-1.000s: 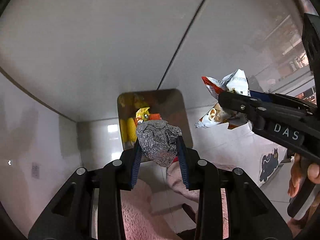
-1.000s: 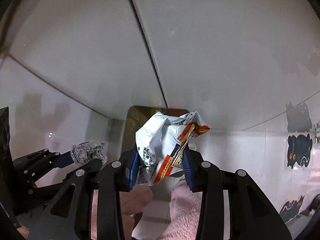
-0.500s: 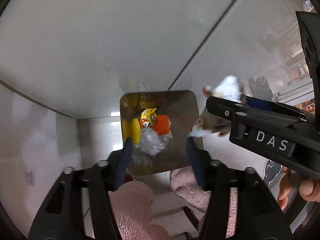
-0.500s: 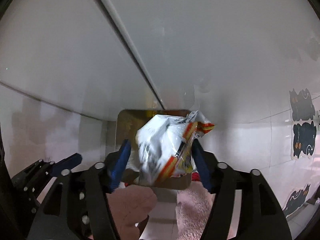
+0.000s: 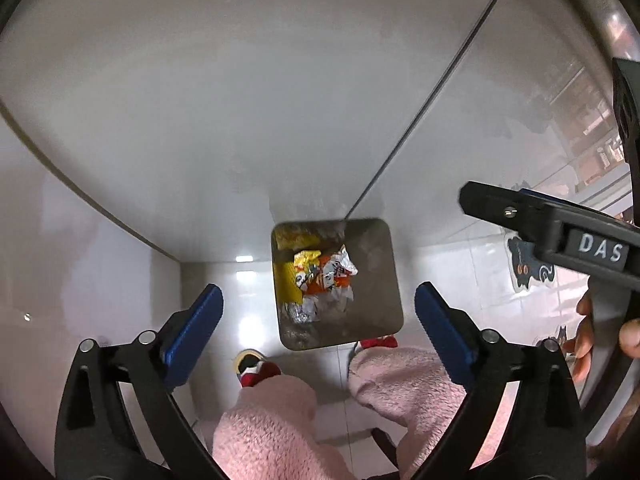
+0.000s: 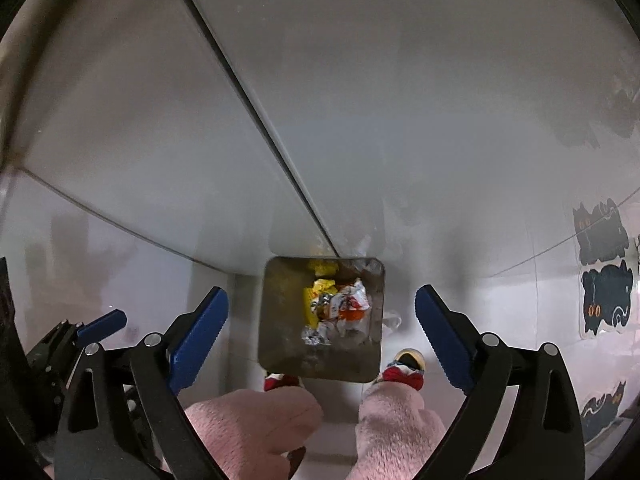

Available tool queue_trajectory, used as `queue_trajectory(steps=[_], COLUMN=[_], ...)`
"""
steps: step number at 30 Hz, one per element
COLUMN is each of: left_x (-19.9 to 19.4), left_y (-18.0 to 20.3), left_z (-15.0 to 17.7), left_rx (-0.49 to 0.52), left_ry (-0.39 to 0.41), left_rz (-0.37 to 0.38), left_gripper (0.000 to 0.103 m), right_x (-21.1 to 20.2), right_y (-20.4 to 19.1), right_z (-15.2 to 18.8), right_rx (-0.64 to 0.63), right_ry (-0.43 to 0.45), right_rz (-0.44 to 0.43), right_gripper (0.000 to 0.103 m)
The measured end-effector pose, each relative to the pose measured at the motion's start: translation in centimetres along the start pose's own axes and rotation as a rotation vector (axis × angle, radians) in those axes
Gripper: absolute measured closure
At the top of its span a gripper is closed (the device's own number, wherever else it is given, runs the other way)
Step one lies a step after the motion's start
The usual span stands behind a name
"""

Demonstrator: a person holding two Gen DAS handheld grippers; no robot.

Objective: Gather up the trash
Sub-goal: 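Open both tools to drop the foil ball and wrapper into the bin, then grasp the clear plastic bag with the left tool while the right tool grasps the plastic bottle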

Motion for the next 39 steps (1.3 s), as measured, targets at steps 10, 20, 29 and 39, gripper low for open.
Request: queue_trajectory(steps=[10, 20, 29, 39], left_x=[-11.0, -19.3, -22.3, -20.5], left_y=[-0.4, -1.5, -4.3, -6.8], left_z=[-2.7, -7.5, -15.2, -24.8], left_rx=[0.021, -0.01, -0.029, -0.042], left_ry=[0.168, 0.267, 0.337, 0.34], left_rz=[-0.032, -0.077, -0.172, -0.203], left_gripper=[0.008, 0.008, 0.008, 0.008], right_x=[-10.7, -19.5, -21.4, -20.2], right_y=[-1.8, -3.5, -3.7, -5.9], right_z=[-0.8, -5.5, -13.3, -23.0], right_rx=[-0.068, -0.107, -0.119, -0.212], right_ry=[0.127, 0.297, 0.394, 0.472], right_rz=[-0.061, -0.113, -0.107, -0.049], right_gripper=[0.006, 0.005, 0.004, 0.004])
Point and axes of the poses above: each gripper's, at about its wrist camera, not at the fingertips, and x roughly the way its jaws point, y to its right, z to its underside, the point moved 6 cm from there along x, roughly the way its jaws point, and after that the axes turned 11 degrees about x, right-handed, at the moved point
